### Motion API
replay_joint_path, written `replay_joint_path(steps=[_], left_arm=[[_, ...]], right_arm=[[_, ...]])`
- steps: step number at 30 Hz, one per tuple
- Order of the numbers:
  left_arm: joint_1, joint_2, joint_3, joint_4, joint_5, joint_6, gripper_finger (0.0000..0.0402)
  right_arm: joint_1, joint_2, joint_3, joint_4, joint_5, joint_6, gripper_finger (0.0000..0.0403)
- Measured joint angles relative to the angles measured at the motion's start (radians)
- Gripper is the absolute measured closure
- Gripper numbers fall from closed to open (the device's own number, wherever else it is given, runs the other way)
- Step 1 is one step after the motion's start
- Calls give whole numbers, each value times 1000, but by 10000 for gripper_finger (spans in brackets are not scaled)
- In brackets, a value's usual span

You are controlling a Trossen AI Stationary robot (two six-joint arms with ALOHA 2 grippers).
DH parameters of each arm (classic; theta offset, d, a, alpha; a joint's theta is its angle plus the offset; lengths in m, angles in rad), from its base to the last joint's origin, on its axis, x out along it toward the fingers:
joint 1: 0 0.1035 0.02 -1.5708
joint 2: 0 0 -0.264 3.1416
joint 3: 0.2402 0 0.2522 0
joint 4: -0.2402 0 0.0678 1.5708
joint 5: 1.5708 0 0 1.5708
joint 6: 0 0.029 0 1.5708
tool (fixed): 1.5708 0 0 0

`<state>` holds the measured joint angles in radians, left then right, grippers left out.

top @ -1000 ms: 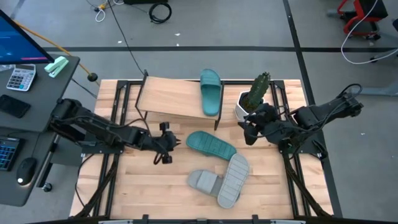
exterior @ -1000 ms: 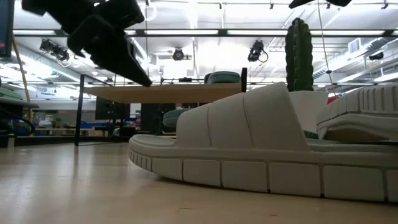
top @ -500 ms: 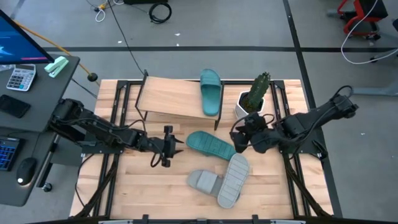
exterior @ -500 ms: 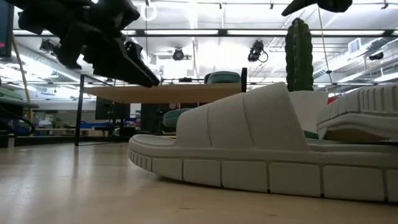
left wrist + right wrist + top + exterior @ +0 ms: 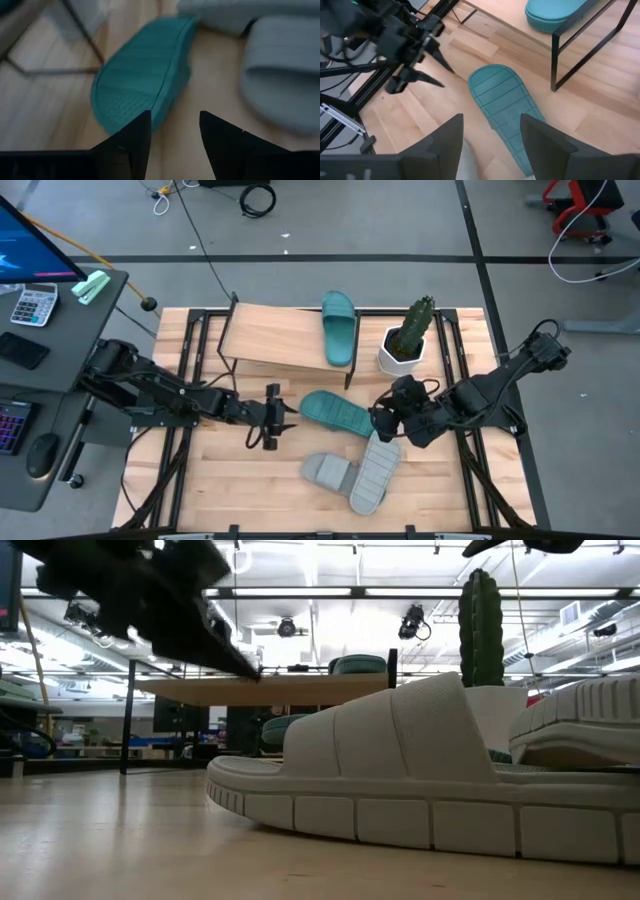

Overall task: Pick and place slides into the shelf
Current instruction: Put the green slide on the shelf

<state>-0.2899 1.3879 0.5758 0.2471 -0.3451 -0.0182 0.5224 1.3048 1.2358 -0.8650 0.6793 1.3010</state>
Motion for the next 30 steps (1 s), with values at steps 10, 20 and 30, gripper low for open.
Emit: replay_joint_path(steps=[10,20,30], left_arm=[[-40,141,92,-1,-137,242,172],[-72,262,172,-13,-248,397,92],[-70,368,174,-11,-379,396,88]], right_arm=[[7,-3,0,-2,-9,-10,200],[6,-3,0,-2,-15,-27,200],[6,-3,0,-2,-15,-30,200]])
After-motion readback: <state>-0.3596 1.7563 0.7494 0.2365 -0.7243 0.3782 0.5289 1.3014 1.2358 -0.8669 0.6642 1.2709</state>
